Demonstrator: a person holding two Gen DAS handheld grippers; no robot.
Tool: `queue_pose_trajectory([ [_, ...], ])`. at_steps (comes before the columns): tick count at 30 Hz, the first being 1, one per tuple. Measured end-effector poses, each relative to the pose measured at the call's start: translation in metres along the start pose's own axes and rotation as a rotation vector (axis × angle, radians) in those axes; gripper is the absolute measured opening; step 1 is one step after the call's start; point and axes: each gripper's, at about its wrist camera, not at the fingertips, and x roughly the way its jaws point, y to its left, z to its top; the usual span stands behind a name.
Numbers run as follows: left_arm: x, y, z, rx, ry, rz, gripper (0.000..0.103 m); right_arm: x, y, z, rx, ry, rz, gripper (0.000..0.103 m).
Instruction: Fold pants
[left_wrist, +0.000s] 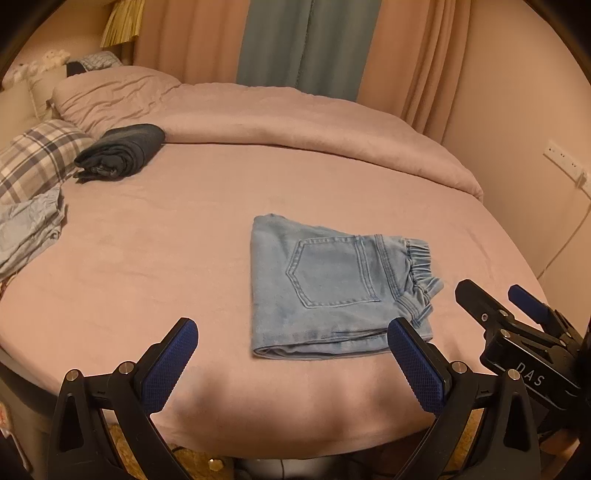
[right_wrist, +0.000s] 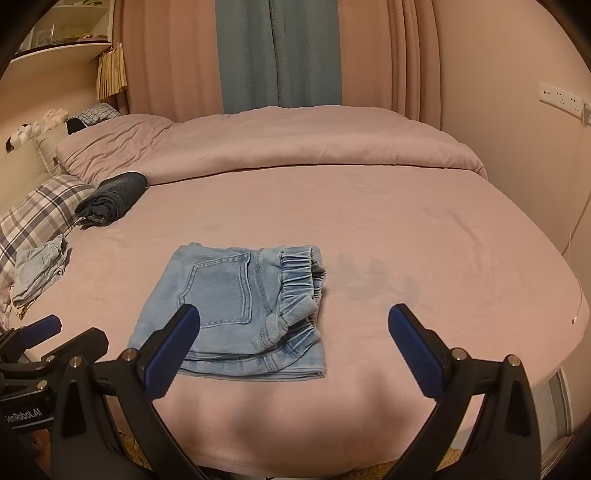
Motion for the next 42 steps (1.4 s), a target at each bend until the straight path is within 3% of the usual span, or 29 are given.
queue_pose_trajectory([
  [42, -0.0023, 0.0064, -0.0003, -0.022, 0.018, -0.040, 0.102, 0.0038, 0.0095, -0.0021, -0.008, 0.024, 0.006, 0.103],
])
